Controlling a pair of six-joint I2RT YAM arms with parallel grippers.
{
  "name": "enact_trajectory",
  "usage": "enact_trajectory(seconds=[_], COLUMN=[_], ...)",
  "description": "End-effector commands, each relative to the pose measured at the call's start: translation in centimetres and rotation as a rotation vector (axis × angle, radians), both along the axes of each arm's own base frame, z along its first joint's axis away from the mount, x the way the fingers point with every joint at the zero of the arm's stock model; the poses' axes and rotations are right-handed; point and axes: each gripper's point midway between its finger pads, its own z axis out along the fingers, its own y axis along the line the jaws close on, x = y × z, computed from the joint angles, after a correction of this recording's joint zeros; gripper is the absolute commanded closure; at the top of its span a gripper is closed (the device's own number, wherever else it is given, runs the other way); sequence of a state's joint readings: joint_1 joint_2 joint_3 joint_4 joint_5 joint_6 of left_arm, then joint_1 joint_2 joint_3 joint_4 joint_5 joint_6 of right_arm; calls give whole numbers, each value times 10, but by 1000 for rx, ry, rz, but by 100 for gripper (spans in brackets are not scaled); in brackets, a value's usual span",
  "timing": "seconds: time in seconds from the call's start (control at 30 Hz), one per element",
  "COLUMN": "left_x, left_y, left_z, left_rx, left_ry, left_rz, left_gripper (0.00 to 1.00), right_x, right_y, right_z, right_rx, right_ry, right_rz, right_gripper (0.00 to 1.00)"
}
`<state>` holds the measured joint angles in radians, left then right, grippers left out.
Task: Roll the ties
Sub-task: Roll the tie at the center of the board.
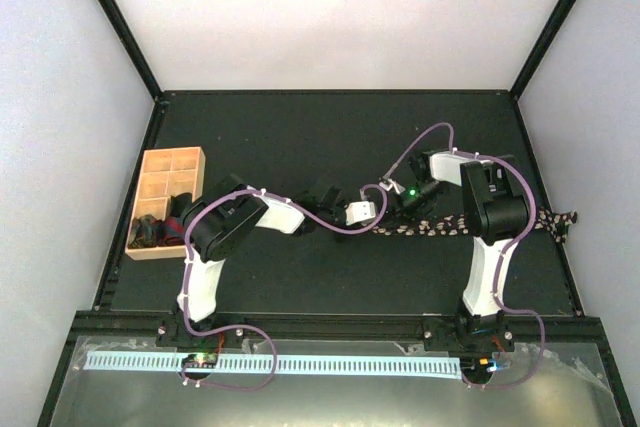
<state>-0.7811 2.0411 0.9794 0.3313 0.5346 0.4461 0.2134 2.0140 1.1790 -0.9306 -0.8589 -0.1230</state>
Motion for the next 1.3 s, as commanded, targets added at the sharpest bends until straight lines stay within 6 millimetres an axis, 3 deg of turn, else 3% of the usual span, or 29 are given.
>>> enact_trajectory(seconds=[0.0, 0.1, 0.27, 0.5, 0.6, 0.7, 1.03, 1.27], left_x=[-11, -12, -8, -4, -2, -4, -5, -7], left_y=[20, 21, 24, 38, 38, 38, 17, 3], left_z=[-29, -30, -30, -17, -1, 15, 13, 3], left_rx=[120, 128, 136, 98, 34, -58, -187, -238], left_ry=[42, 43, 52, 73, 72, 71, 68, 49], left_rz=[5, 7, 34, 69, 86, 76, 37, 0], left_gripper=[65, 65, 65, 60, 39, 29, 25, 30], right_x=[13, 11, 6, 4, -1, -4, -6, -10], right_y=[7, 5, 0, -5, -7, -14, -22, -21], right_z=[12, 7, 2, -13, -21, -32, -50, -52], right_rx=[46, 33, -1, -38, -60, -112, -174, -194], right_ry=[-32, -25, -33, -73, -70, -84, -72, -32], right_rz=[-19, -11, 13, 23, 33, 35, 38, 67], right_gripper=[68, 75, 98, 98, 98, 98, 98, 98])
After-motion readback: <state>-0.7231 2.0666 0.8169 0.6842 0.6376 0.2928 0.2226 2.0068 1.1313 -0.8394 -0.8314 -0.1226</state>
